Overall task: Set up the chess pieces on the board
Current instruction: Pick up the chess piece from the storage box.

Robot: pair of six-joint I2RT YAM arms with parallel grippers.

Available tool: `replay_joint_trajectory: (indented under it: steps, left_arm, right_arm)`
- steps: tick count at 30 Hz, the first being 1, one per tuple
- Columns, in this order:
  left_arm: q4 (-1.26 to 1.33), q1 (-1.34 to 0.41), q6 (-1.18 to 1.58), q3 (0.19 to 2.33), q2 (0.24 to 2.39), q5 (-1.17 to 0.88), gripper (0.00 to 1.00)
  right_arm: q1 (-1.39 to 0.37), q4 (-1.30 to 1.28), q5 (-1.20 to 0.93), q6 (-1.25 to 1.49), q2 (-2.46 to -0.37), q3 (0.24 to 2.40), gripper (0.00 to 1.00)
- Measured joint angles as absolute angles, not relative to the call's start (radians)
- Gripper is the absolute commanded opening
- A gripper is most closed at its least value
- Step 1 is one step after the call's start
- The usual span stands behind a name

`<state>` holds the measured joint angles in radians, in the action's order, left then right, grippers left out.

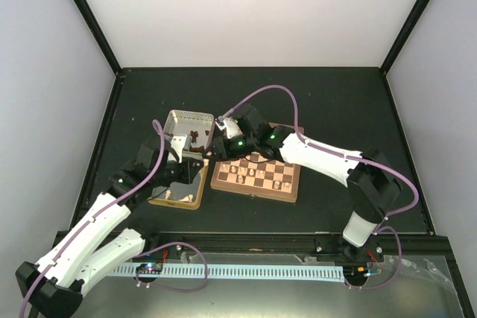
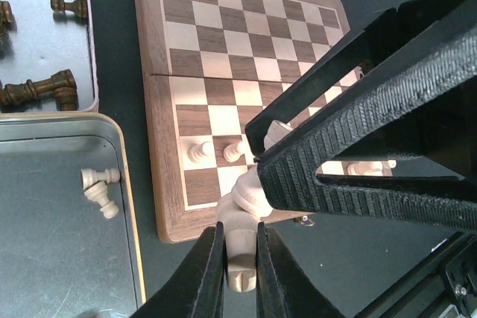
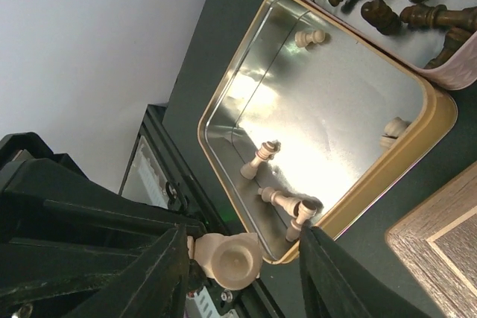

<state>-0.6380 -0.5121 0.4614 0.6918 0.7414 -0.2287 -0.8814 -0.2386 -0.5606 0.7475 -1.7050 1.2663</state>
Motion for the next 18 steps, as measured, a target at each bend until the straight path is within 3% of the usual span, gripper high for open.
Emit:
replay_joint_trajectory:
  steps: [6,12,18]
  left_arm:
    - [-0.638,-0.512,0.456,0.692,0.739,-0.229,0.05]
    - [-0.638,-0.512,0.455,0.692,0.739,-0.229,0.04]
    - [-0.638,-0.512,0.455,0.692,0.739,-0.222,0.04]
  right_arm:
    - [-0.881,-0.238,-0.558,0.763,-1.705,1.283,0.30]
    - [-0.881,-0.234,-0.550,0.770,-1.705,1.283,0.12]
    - [-0.881,-0.236,-0.508,0.762,-1.702,1.280,0.08]
